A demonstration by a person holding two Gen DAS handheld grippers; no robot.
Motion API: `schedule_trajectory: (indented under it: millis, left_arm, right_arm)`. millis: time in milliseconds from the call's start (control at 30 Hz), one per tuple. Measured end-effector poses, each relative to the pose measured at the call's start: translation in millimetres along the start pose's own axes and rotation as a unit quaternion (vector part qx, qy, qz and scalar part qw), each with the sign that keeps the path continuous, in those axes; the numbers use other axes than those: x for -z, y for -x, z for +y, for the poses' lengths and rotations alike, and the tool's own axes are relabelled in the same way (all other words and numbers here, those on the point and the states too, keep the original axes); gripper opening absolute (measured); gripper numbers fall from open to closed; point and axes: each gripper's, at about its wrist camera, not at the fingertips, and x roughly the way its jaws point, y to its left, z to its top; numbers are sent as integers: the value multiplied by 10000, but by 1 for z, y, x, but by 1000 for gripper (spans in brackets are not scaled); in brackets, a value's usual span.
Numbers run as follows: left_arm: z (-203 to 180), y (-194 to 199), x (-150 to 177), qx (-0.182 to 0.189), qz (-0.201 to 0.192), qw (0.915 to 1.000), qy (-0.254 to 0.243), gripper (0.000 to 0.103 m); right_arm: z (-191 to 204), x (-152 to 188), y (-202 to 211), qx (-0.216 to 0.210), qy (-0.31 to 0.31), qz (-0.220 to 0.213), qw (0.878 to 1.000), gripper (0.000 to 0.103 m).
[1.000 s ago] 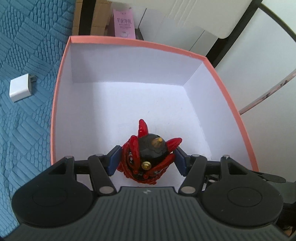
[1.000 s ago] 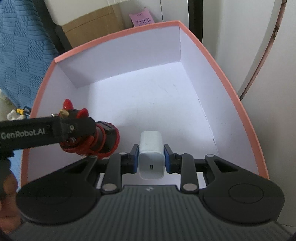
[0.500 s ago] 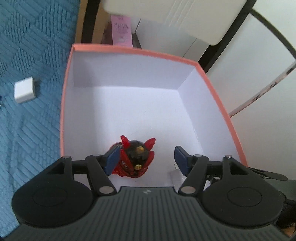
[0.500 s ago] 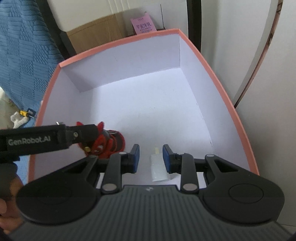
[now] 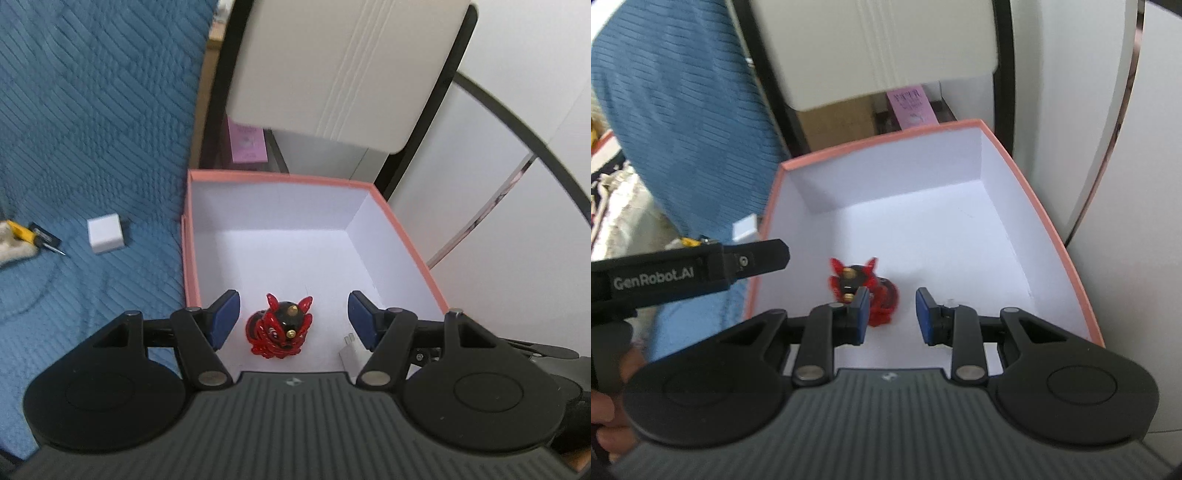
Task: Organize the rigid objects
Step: 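Lower the figurine into the box with the left gripper while the right gripper releases the plug inside, then withdraw both open grippers from the box back toward the chair seat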
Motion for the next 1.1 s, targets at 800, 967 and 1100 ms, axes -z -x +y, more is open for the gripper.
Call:
schedule_trajectory:
  millis: [800, 967, 1100]
  left_arm:
    - [49, 160, 39, -325, -1019, 9942, 67, 71]
    - [72, 179, 59, -458, -1025, 9935, 169, 71]
    - [90, 190, 73, -585, -1008, 9927, 314, 71]
  right_arm:
    - [86, 43, 94, -347, 389, -681, 9963, 31]
    - [104, 57, 101, -409, 492, -711, 9954, 31]
    - [120, 69, 105, -463, 572, -667, 9951, 31]
